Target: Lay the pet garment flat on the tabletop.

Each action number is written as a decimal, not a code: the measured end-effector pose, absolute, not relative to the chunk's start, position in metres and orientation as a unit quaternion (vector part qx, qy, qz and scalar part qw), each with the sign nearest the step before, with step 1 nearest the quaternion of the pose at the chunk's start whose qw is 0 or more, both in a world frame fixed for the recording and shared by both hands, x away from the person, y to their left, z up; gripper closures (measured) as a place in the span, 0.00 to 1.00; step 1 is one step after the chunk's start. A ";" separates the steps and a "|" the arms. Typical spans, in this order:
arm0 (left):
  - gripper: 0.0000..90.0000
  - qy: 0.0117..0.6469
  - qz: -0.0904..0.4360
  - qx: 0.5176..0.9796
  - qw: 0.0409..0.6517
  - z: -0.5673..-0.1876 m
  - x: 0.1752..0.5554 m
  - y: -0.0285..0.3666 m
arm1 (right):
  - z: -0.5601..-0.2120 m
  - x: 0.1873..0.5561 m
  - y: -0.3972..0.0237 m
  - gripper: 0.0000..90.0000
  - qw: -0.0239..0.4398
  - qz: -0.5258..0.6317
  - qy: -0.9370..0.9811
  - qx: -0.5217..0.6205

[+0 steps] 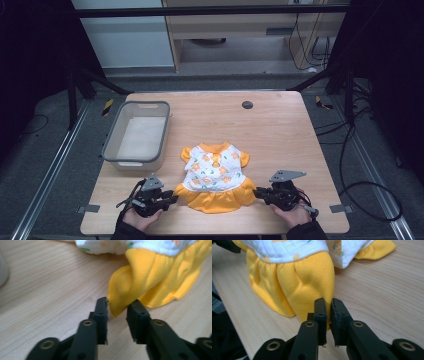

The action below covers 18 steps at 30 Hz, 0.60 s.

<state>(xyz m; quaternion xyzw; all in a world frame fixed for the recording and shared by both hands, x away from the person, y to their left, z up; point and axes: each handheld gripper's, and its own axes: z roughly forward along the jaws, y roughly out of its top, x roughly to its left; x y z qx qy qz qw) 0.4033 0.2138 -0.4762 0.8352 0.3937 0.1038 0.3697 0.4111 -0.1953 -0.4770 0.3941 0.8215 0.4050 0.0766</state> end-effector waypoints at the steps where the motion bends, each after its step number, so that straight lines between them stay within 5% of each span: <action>1: 0.63 0.394 0.104 0.835 0.370 -0.476 0.403 0.214 | -0.477 0.411 -0.195 0.87 0.077 0.405 0.821 0.394; 7: 0.41 0.370 0.137 0.810 0.434 -0.461 0.395 0.218 | -0.468 0.408 -0.202 0.72 0.110 0.443 0.801 0.387; 18: 0.40 0.375 0.182 0.777 0.472 -0.427 0.432 0.216 | -0.449 0.437 -0.202 0.59 0.152 0.475 0.773 0.392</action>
